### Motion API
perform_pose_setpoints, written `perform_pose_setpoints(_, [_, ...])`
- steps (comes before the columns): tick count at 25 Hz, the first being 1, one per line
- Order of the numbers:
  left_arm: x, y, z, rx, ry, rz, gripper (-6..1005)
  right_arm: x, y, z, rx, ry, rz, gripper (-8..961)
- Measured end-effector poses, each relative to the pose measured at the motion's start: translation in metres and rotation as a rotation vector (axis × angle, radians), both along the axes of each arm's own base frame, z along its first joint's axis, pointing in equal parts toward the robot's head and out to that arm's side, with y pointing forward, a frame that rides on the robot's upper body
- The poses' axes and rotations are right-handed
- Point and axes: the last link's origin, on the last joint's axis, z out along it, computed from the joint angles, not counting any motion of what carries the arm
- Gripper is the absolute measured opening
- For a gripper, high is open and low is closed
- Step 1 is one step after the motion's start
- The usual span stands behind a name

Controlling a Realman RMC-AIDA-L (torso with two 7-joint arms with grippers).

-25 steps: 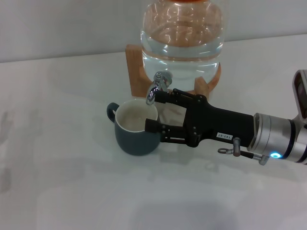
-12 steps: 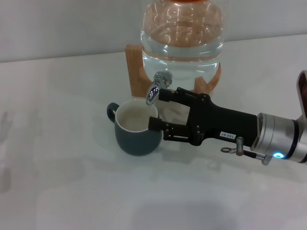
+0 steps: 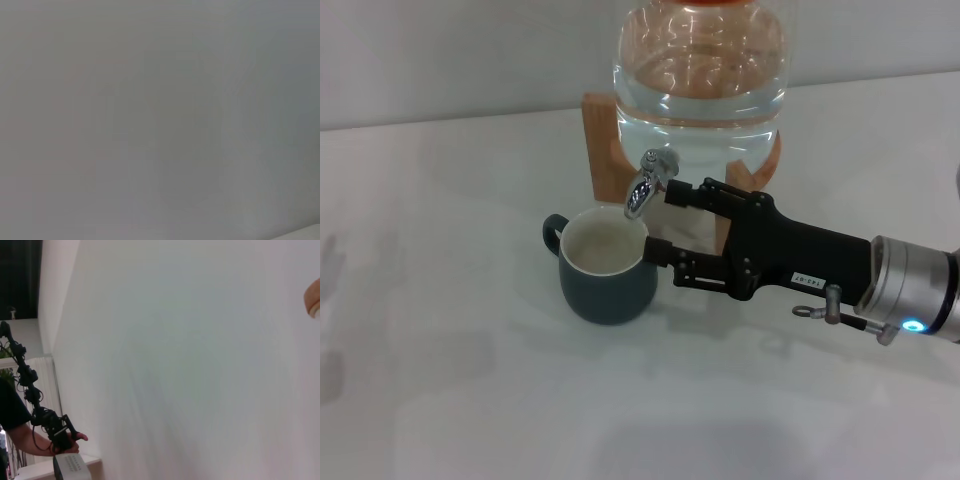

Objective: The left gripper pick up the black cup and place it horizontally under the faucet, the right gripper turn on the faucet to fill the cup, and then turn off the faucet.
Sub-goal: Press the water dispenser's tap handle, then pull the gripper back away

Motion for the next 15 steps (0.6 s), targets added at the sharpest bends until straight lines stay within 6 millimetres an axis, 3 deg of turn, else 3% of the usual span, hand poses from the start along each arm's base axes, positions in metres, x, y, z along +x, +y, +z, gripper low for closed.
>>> perform_pose_setpoints(15, [-0.0007, -0.0010, -0.0007, -0.005, 0.002, 0.001, 885, 0.0012, -0.0014, 0.0015, 0.010, 0.000, -0.002, 840])
